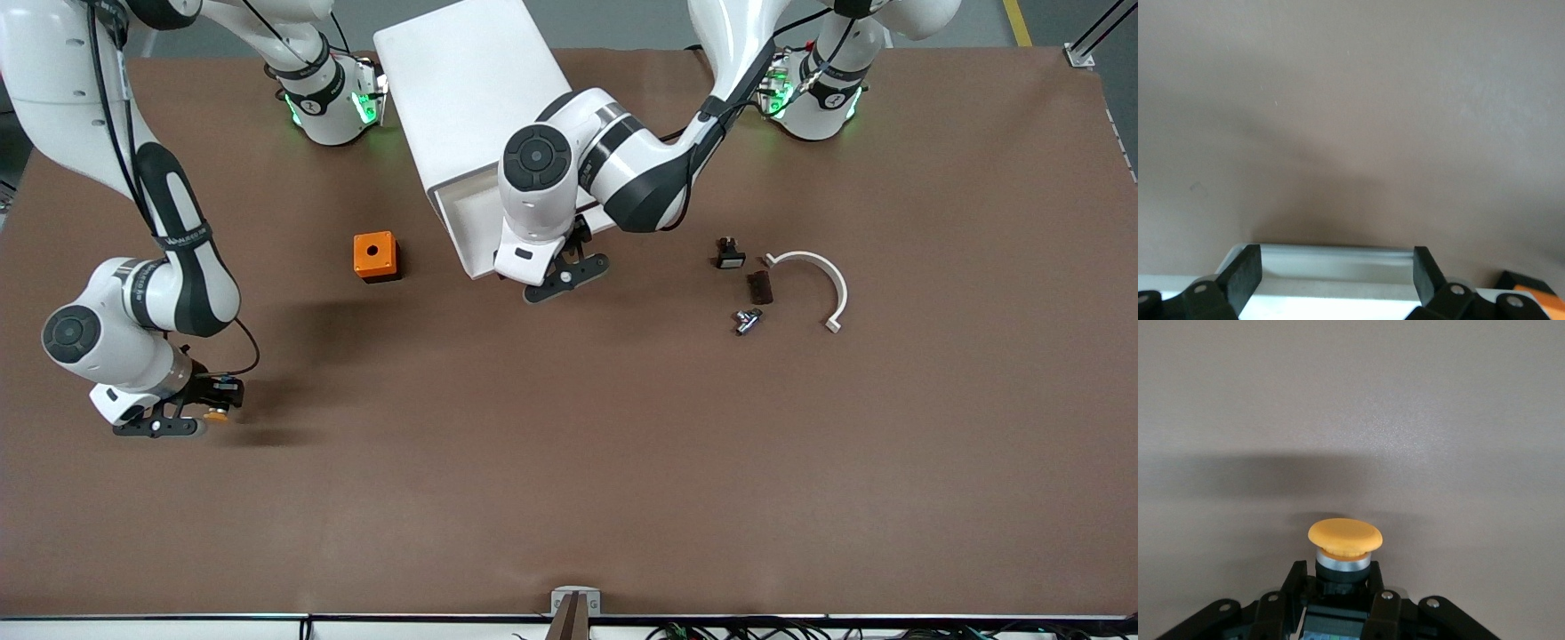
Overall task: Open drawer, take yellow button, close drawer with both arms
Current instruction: 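Place the yellow button on the table with the right gripper, then push the drawer shut with the left gripper while the right gripper retracts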
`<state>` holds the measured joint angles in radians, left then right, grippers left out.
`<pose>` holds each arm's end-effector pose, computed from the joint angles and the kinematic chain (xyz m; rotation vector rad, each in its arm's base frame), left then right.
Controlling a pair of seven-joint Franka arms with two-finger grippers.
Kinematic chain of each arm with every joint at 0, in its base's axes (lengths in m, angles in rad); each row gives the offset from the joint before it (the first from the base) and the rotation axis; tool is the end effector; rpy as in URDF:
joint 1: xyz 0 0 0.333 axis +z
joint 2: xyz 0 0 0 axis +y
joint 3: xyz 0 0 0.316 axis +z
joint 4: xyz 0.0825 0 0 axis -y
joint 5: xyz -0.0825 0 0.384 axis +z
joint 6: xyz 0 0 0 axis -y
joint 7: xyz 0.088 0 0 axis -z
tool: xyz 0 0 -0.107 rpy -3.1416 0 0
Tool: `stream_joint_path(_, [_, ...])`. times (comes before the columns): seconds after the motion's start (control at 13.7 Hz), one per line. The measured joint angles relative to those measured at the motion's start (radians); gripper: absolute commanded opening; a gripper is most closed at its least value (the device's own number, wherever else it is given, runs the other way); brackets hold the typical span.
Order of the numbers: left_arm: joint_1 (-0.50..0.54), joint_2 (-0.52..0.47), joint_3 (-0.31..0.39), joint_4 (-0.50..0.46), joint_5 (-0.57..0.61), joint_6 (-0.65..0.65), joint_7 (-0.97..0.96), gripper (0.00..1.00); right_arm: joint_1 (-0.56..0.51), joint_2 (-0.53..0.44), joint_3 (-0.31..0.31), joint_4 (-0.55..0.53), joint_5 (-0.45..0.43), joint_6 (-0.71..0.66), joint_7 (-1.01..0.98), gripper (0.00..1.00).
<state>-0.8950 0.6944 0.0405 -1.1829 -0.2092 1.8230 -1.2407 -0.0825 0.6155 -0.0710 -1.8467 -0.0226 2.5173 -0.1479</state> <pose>0.4664 -0.5738 0.3757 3.0156 0.6669 -0.2763 0.6420 -0.0963 0.1954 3.0783 0.0408 0.0731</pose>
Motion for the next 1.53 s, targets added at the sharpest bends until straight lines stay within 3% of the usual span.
stream_joint_path(0.07, [-0.006,0.001,0.0,-0.002,-0.017,0.0,-0.004,1.0,0.0,0.02,0.001,0.0,0.0,0.021,-0.001,0.93])
stream_joint_path(0.15, [-0.014,0.001,-0.001,-0.006,-0.03,0.0,-0.011,1.0,0.0,0.031,0.004,0.001,0.0,0.027,-0.001,1.0])
stream_joint_path(0.36, [-0.044,0.006,-0.001,-0.02,-0.086,0.0,-0.023,1.0,0.0,0.027,0.012,0.012,0.0,0.016,0.0,1.0])
stream_joint_path(0.58, [-0.06,0.011,-0.001,-0.032,-0.153,0.0,-0.026,1.0,0.005,-0.026,0.023,0.059,0.0,-0.153,0.039,1.0])
stream_joint_path(1.09, [-0.062,0.016,0.0,-0.061,-0.31,-0.001,-0.026,1.0,0.082,-0.371,0.034,0.111,0.002,-0.666,0.21,1.0])
stream_joint_path(1.53, [-0.063,0.018,-0.007,-0.091,-0.396,-0.001,-0.026,1.0,0.08,-0.587,0.026,0.115,0.005,-0.851,0.213,1.0])
